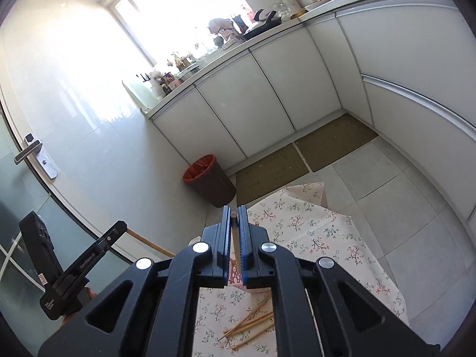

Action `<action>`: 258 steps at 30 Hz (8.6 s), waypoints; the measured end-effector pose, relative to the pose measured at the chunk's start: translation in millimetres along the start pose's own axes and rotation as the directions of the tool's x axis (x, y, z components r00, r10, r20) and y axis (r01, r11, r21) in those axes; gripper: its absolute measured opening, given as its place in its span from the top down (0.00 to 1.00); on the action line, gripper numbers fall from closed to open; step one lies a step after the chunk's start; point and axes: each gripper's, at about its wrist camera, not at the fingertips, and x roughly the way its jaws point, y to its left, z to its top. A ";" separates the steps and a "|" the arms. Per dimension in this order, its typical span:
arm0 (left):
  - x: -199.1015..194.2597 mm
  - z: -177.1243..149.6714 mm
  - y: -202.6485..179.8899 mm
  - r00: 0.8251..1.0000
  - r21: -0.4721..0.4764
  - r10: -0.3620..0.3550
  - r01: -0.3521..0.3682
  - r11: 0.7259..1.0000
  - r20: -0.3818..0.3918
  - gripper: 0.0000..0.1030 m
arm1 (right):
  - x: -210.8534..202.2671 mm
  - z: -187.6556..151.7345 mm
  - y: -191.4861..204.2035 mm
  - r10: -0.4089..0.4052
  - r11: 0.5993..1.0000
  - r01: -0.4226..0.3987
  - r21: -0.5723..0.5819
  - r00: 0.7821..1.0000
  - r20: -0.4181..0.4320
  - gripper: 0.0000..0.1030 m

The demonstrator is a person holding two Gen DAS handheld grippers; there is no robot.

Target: Organize utensils

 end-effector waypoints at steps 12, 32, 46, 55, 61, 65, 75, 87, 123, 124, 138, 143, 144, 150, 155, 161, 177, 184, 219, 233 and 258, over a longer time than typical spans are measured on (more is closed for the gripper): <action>83.4 -45.2 37.1 0.989 -0.043 -0.006 0.000 0.999 -0.145 0.70 | 75.3 -5.9 3.3 -0.021 0.999 0.018 -0.036 0.995 -0.093 0.95; 12.5 -35.1 95.7 0.998 -0.263 0.044 -0.031 0.964 0.044 0.44 | 157.3 -65.1 46.4 -0.198 0.954 0.152 -0.258 0.967 -0.160 0.92; 14.3 -64.5 73.7 0.996 -0.178 0.068 -0.077 0.981 -0.056 0.07 | 78.4 -74.5 19.4 -0.291 0.935 0.301 -0.189 0.953 0.079 0.14; 59.3 -142.1 43.5 0.934 -0.025 0.023 -0.035 0.999 -0.358 0.07 | 55.9 -130.6 -64.4 -0.397 0.915 0.387 -0.109 0.913 -0.088 0.07; 83.1 -183.4 11.9 0.871 0.124 0.046 0.017 0.992 -0.489 0.07 | 55.8 -169.1 -111.9 -0.452 0.892 0.446 -0.079 0.864 -0.223 0.07; 91.1 -202.9 -9.9 0.848 0.189 0.047 0.062 0.980 -0.527 0.07 | 50.3 -183.8 -115.9 -0.513 0.858 0.494 -0.140 0.835 -0.199 0.07; 114.4 -231.8 -33.7 0.793 0.233 0.054 0.113 0.966 -0.607 0.07 | 56.0 -206.9 -126.1 -0.549 0.836 0.514 -0.192 0.795 -0.260 0.07; 157.3 -251.7 -35.4 0.657 0.071 -0.041 0.143 0.987 -0.753 0.07 | 62.8 -240.0 -146.3 -0.567 0.823 0.525 -0.214 0.739 -0.364 0.07; 144.1 -248.7 -41.9 0.706 0.160 -0.016 0.182 0.970 -0.708 0.94 | 142.2 -210.8 -145.3 -0.517 0.849 0.506 -0.155 0.732 -0.443 0.07; 137.4 -244.4 -38.7 0.718 0.156 -0.022 0.180 0.971 -0.696 0.94 | 156.0 -209.1 -144.0 -0.506 0.854 0.498 -0.153 0.724 -0.468 0.07; 80.2 -194.4 -13.0 0.826 0.118 -0.070 0.163 0.979 -0.560 0.93 | 230.8 -214.7 -137.2 -0.501 0.849 0.492 -0.191 0.638 -0.584 0.93; 63.5 -177.7 -0.4 0.856 0.101 -0.079 0.151 0.983 -0.511 0.93 | 187.4 -209.9 -129.3 -0.424 0.897 0.424 -0.126 0.745 -0.515 0.93; 64.1 -177.5 3.3 0.854 0.089 -0.084 0.150 0.985 -0.514 0.93 | 176.1 -208.1 -125.6 -0.409 0.906 0.406 -0.120 0.766 -0.497 0.93; 107.0 -217.7 3.5 0.725 0.032 -0.093 0.157 0.987 -0.683 0.88 | 120.9 -196.4 -114.6 -0.334 0.937 0.345 -0.055 0.841 -0.426 0.93; 154.2 -258.9 0.1 0.604 0.003 -0.062 0.106 0.994 -0.795 0.76 | 109.8 -195.2 -120.7 -0.306 0.942 0.335 -0.013 0.844 -0.441 0.93; 187.8 -276.3 -4.8 0.560 0.007 -0.023 0.050 0.999 -0.828 0.73 | 92.5 -195.0 -123.5 -0.287 0.948 0.317 0.001 0.858 -0.425 0.93; 158.3 -254.4 -25.1 0.690 0.099 0.006 0.095 0.991 -0.724 0.94 | 44.8 -184.0 -96.0 -0.208 0.978 0.192 -0.079 0.924 -0.321 0.93; 71.9 -204.4 -15.2 0.827 0.046 -0.112 0.163 0.985 -0.551 0.94 | 27.9 -182.4 -68.7 -0.157 0.984 0.123 -0.128 0.943 -0.294 0.93; 61.4 -47.7 18.5 0.986 0.033 0.068 -0.063 0.997 -0.152 0.94 | 35.4 -56.8 25.6 0.020 0.981 -0.037 -0.192 0.996 -0.092 0.93; 57.6 -57.9 65.0 0.992 -0.166 -0.007 -0.014 0.986 -0.122 0.57 | 100.3 -55.7 48.5 -0.028 0.966 0.008 -0.259 0.997 -0.072 0.93; 29.7 -66.5 68.7 0.991 -0.125 0.075 -0.088 0.988 -0.109 0.42 | 119.7 -77.4 56.1 -0.186 0.911 0.174 -0.374 0.983 0.005 0.61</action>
